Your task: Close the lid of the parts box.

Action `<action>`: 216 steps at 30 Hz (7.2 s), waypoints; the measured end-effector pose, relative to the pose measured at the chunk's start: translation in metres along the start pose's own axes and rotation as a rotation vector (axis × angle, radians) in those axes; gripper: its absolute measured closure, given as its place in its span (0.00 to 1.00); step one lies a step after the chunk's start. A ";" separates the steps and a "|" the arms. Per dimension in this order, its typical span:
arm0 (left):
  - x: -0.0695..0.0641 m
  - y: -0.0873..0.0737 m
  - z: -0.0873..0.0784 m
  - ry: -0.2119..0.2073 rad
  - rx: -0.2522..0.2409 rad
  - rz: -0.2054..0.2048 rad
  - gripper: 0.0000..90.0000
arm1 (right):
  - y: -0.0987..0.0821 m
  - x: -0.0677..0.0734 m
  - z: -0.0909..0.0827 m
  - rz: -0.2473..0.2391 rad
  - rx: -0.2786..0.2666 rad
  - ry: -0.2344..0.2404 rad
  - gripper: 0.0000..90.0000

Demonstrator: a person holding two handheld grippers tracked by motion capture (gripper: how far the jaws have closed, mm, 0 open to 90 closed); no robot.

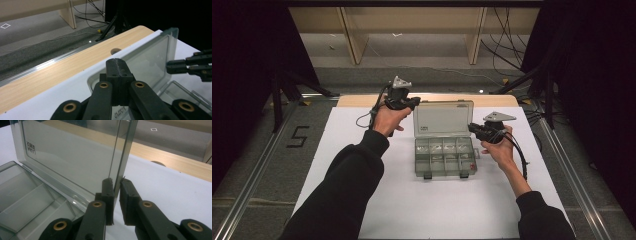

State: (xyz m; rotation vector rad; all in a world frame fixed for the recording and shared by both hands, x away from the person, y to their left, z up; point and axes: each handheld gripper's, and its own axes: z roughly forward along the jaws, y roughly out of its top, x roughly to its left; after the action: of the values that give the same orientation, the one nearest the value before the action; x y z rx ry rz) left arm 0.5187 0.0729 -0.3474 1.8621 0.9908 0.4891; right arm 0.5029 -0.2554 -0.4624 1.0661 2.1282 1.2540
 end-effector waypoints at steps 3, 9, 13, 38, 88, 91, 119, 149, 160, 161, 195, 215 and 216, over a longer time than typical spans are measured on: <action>0.004 0.005 0.006 0.004 0.007 -0.016 1.00 | 0.000 0.000 -0.001 -0.003 0.015 -0.008 0.92; 0.012 0.008 0.018 0.031 0.031 -0.041 1.00 | 0.000 0.000 -0.001 -0.008 0.014 -0.007 0.92; 0.015 0.007 0.026 0.037 0.044 -0.052 1.00 | 0.000 0.000 -0.001 -0.006 0.014 -0.005 0.92; 0.005 0.003 0.021 -0.024 0.083 -0.072 1.00 | 0.018 0.004 -0.036 0.090 -0.064 -0.013 0.53; -0.058 -0.114 -0.037 -0.259 0.025 0.048 1.00 | 0.007 0.061 -0.105 -0.024 -0.057 0.186 0.93; -0.057 -0.118 -0.038 -0.256 0.027 0.044 1.00 | 0.002 0.061 -0.101 -0.030 -0.040 0.196 0.96; -0.060 -0.150 -0.036 -0.250 0.083 0.079 1.00 | -0.023 0.064 -0.079 -0.113 0.121 0.202 0.97; -0.063 -0.156 -0.033 -0.251 0.108 0.089 1.00 | -0.028 0.067 -0.073 -0.118 0.171 0.215 0.95; -0.063 -0.156 -0.033 -0.251 0.110 0.092 1.00 | -0.031 0.067 -0.071 -0.123 0.172 0.217 0.94; -0.064 -0.157 -0.033 -0.239 0.103 0.094 1.00 | -0.031 0.067 -0.072 -0.118 0.174 0.217 0.94; -0.059 -0.145 -0.049 -0.243 0.021 0.021 0.72 | -0.020 0.066 -0.080 -0.022 0.026 0.165 0.55; -0.044 -0.139 -0.084 -0.233 -0.066 -0.004 0.49 | -0.008 0.088 -0.095 0.036 -0.041 0.156 0.34; -0.044 -0.139 -0.086 -0.233 -0.071 -0.005 0.48 | -0.008 0.090 -0.095 0.036 -0.047 0.156 0.34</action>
State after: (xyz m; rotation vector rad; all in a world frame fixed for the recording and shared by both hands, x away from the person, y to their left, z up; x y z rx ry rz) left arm 0.3753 0.1176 -0.4243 1.8056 0.8122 0.2917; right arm 0.3797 -0.2363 -0.4220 1.0214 2.1901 1.4394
